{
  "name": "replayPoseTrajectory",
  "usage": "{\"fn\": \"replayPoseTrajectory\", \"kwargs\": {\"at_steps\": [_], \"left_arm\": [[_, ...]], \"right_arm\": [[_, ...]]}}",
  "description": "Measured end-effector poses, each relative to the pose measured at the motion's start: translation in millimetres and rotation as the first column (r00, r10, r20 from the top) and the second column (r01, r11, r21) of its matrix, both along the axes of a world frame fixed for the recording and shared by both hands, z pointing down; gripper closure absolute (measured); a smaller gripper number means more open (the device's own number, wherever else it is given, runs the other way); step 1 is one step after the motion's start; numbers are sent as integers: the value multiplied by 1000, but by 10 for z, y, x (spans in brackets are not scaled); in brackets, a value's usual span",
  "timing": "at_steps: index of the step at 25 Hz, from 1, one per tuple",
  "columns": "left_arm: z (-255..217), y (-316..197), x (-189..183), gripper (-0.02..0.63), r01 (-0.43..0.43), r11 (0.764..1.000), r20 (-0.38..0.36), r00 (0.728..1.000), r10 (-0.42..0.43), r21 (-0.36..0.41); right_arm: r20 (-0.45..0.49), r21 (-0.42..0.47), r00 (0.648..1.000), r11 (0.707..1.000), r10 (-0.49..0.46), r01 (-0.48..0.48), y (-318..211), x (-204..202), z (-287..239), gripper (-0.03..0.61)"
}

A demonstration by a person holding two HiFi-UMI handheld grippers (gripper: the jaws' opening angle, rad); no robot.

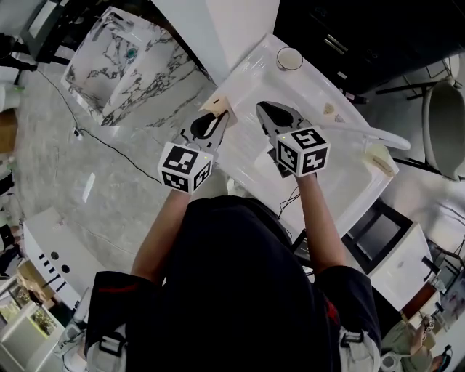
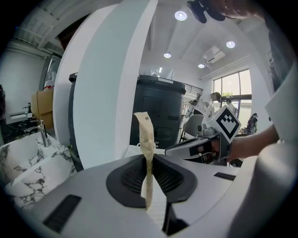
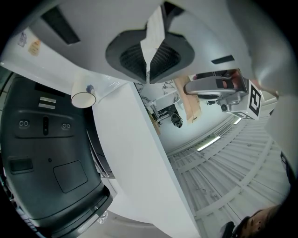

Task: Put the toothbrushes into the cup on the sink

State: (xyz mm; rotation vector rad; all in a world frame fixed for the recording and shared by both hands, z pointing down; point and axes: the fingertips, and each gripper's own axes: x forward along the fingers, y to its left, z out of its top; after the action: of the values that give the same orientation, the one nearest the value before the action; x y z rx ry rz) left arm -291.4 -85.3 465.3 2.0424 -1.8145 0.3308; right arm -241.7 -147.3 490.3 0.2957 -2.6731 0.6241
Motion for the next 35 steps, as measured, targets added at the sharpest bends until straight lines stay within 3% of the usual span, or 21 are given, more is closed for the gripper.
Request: {"fn": "replayPoseTrajectory", "kwargs": {"at_steps": [14,21,26,35], "left_arm": [[-19,-381,-168,569,-173,985,-8,985,173,6],[-19,-725,-66,569,-296,955,-29,955,296,9],[-23,-977,74,569,-397,918,-42,917,397,21],[-206,-1496,253,569,-482,873,-27,874,484,71]], "right_arm": [[-51,-7,982,983,180,-181,-245,21,115,532],[-91,-12,953,957,288,-291,-438,149,150,532],[-113,-17,921,926,373,-377,-491,259,184,532],[-151,-24,888,896,435,-443,-551,388,253,532]]}}
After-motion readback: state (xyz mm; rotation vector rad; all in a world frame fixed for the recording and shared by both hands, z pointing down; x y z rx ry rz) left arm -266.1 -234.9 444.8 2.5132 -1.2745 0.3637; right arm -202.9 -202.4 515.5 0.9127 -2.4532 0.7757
